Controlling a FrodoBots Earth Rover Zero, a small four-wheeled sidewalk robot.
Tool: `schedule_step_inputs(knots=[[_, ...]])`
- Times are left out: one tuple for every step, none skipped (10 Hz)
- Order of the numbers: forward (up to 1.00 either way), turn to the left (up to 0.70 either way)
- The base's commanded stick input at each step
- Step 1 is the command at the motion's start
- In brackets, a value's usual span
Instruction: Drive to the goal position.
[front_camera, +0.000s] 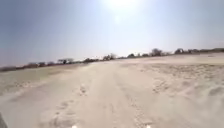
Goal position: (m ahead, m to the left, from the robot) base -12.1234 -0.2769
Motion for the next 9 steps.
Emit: schedule_step_inputs(knots=[[0.7,0.0],[0.7,0.0],[0.7,0.0],[0.7,0.0],[0.7,0.0],[0.7,0.0],[0.7,0.0],[0.7,0.0],[0.7,0.0]])
